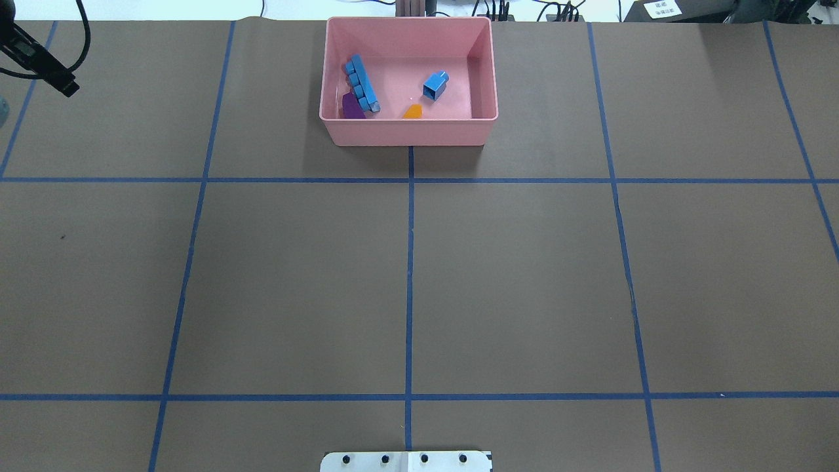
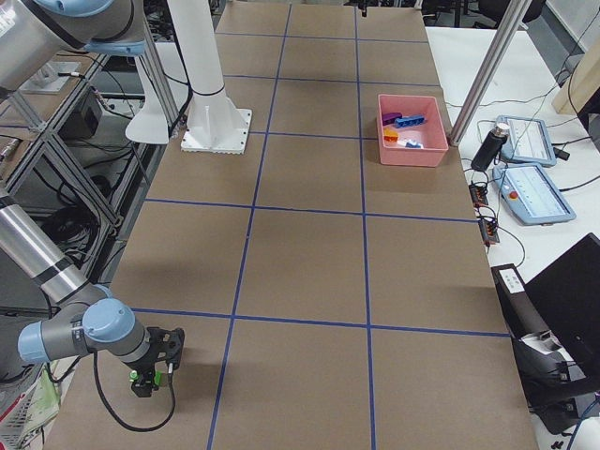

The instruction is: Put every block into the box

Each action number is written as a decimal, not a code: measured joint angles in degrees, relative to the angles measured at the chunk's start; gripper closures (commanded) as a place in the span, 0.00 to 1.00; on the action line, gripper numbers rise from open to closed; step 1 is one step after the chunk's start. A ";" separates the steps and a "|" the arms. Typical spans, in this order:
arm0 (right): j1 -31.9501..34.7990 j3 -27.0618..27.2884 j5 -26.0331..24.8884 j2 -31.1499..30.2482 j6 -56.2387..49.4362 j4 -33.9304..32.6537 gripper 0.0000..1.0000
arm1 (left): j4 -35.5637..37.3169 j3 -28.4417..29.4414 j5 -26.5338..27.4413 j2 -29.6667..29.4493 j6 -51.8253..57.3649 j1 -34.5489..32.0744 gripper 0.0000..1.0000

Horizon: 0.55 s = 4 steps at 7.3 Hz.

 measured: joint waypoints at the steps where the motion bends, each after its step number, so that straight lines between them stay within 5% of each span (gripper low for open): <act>1: 0.01 -1.49 -0.01 -0.08 0.10 1.10 0.03 | 0.03 -1.27 -0.06 1.07 0.00 -0.02 0.00; 4: -0.09 -2.66 0.69 0.06 -1.15 1.76 0.07 | 0.07 -4.46 -0.15 3.63 -0.14 0.00 0.00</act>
